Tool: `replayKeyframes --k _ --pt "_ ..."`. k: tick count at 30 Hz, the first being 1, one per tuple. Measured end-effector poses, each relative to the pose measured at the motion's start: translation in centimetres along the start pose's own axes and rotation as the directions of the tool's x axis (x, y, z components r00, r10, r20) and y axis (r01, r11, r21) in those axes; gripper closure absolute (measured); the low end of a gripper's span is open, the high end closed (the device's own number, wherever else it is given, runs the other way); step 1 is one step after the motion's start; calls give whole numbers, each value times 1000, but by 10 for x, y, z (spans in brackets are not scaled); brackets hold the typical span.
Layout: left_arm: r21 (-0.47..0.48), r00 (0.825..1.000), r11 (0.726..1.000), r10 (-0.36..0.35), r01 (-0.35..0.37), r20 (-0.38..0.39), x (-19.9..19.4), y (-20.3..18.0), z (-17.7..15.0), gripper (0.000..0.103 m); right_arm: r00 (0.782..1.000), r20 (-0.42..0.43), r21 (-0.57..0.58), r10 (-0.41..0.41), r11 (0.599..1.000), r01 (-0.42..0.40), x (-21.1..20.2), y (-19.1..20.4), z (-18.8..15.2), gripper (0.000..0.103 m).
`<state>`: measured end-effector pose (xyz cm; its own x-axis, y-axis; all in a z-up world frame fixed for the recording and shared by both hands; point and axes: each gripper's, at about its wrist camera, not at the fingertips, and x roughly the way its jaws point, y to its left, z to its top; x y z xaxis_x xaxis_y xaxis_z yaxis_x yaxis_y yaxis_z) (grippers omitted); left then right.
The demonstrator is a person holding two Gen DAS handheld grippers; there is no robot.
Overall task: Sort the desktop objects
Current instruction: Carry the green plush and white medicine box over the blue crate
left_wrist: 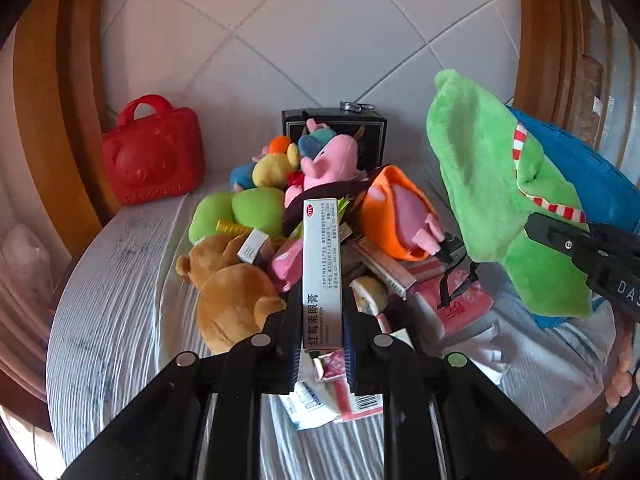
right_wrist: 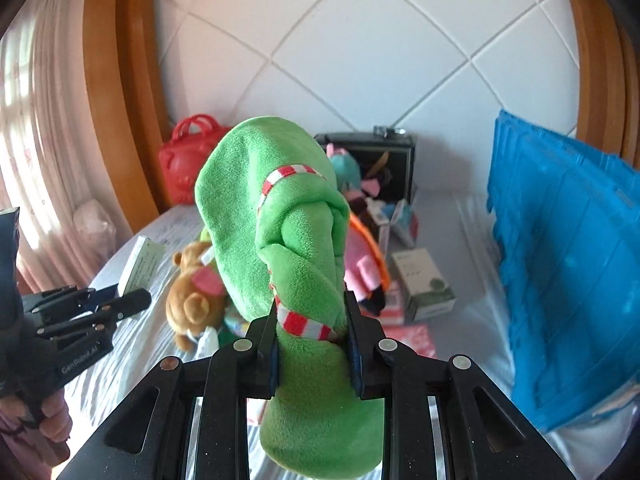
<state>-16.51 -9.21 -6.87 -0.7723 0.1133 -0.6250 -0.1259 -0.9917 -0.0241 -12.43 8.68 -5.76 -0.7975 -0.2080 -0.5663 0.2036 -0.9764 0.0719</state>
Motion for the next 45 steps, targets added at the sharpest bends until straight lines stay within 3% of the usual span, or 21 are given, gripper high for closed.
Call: replayKeyframes --k 6,11,16,22,36,41,45 --pt "40 997 999 -39 36 68 -7 -42 28 86 994 105 -21 -44 999 47 -32 -21 21 78" --pt "75 988 995 -69 59 139 -16 -84 55 86 975 204 -15 -92 995 97 -64 -49 42 78" --pt "114 976 988 -123 103 182 -21 -138 84 86 939 298 12 -174 984 178 -100 -88 59 78" --pt "179 958 972 -191 154 213 -21 -215 125 86 894 354 58 -276 960 274 -132 -149 84 78" --pt "229 965 946 -250 228 73 41 -366 240 86 839 279 119 -466 884 452 -128 -316 165 78" --pt "201 970 950 -243 240 -10 84 -406 272 86 832 217 169 -511 859 484 -94 -379 191 78" --pt "214 980 956 -198 201 -36 123 -435 286 86 823 174 201 -541 837 508 -60 -421 191 78"
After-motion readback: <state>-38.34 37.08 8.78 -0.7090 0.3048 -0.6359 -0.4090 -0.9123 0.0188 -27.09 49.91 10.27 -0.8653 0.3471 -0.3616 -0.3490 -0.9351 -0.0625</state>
